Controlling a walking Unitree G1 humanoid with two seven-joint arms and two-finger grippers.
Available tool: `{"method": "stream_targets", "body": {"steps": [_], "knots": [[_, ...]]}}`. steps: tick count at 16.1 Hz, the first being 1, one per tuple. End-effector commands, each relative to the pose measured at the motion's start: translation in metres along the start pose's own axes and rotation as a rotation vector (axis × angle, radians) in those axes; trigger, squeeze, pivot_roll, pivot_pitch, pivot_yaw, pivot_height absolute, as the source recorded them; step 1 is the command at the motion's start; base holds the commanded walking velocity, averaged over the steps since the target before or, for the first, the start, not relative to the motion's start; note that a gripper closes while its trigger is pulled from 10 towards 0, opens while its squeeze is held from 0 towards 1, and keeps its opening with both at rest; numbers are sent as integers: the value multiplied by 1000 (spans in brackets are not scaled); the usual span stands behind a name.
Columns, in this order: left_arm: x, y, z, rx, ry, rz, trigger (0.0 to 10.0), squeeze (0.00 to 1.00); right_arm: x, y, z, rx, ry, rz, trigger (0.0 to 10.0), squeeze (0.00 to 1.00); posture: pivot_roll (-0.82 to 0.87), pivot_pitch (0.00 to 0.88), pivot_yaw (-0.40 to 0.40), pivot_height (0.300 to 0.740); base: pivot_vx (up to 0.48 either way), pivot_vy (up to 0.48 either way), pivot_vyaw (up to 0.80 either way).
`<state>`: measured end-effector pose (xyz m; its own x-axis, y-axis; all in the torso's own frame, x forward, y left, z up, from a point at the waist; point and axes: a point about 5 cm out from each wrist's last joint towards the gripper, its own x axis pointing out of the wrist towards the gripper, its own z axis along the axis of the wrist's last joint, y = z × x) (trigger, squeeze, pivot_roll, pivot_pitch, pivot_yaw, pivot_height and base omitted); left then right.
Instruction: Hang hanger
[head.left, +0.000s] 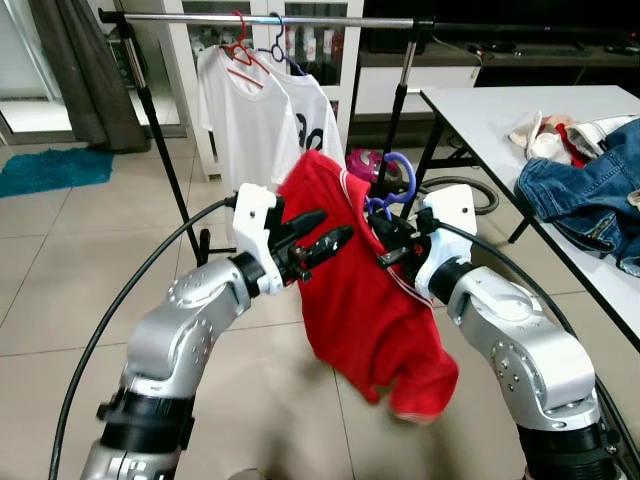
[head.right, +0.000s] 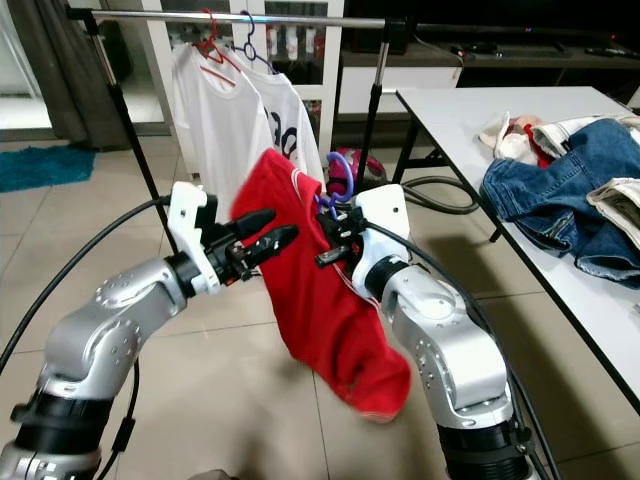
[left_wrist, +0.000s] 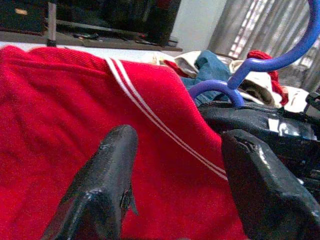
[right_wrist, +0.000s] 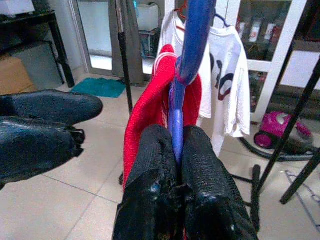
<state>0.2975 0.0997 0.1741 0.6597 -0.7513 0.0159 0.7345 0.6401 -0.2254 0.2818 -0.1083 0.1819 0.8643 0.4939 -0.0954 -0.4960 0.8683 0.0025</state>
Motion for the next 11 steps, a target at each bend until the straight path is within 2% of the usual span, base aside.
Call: {"method": "stream_targets", "body": {"steps": [1,2,4,5,6,7,8,11], "knots": [[4,-2,5,-16,-12,-32,10000,1000,2,1,14,-42,-58,10,10000,0,68,0,-9,740,0,0,0],[11,-3,9,-48,-33,-62,10000,1000,4,6,15,-67,-63,24,10000,0,61,0,0,740,0,0,0],[13,-3,10,-50,-37,-77,10000,1000,5,8,15,-75,-64,29,10000,0,61,0,0,740,0,0,0],[16,-3,8,-41,-27,-76,10000,875,5,8,15,-80,-64,30,10000,0,58,0,5,740,0,0,0],[16,-2,7,-34,-19,-66,10000,647,5,8,15,-82,-65,32,10000,0,58,0,5,740,0,0,0],[18,3,5,-28,-8,-26,1804,0,5,9,15,-90,-68,37,10000,0,59,0,2,740,0,0,0],[19,6,5,-20,-5,5,0,0,5,10,15,-97,-67,41,10000,0,59,0,2,740,0,0,0],[19,13,7,-15,-23,57,0,0,6,10,15,-104,-69,45,10000,0,59,0,1,740,0,0,0]]}}
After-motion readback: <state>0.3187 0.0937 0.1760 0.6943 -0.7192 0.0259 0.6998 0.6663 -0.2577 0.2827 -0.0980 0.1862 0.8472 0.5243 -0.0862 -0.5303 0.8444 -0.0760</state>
